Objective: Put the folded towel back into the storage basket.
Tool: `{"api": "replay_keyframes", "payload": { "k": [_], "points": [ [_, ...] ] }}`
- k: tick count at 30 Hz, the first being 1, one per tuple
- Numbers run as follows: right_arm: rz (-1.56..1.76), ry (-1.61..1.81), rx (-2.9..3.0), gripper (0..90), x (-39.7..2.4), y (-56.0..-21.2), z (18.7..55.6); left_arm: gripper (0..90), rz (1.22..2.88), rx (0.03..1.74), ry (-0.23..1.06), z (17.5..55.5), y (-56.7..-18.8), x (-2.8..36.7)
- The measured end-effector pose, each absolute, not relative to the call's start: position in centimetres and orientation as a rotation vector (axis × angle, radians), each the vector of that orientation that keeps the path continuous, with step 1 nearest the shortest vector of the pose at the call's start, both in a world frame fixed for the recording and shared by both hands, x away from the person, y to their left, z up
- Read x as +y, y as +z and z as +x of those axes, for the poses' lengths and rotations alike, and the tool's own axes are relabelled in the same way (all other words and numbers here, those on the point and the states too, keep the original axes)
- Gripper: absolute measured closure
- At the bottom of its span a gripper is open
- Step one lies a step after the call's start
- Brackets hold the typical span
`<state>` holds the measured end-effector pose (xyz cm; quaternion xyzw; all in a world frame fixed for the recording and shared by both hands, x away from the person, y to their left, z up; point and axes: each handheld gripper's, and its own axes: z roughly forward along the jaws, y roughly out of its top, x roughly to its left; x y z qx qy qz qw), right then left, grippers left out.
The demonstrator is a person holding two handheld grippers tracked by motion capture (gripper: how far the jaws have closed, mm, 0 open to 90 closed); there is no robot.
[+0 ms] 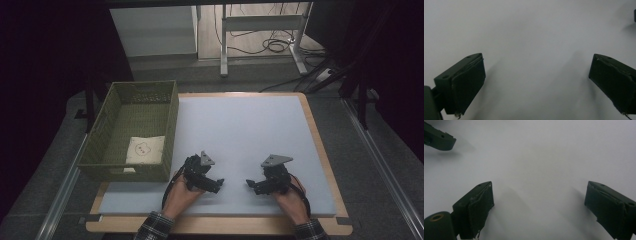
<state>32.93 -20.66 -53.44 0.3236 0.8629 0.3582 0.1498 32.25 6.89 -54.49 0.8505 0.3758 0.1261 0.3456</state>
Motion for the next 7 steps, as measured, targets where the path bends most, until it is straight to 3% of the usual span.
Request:
{"api": "replay_keyframes", "payload": {
  "k": [7],
  "points": [
    [0.921,1.006,2.478,8.1,-20.49,-53.55,32.84,0.0,2.208,0.962,0.339,32.18,-54.64,6.92]
  ]
}}
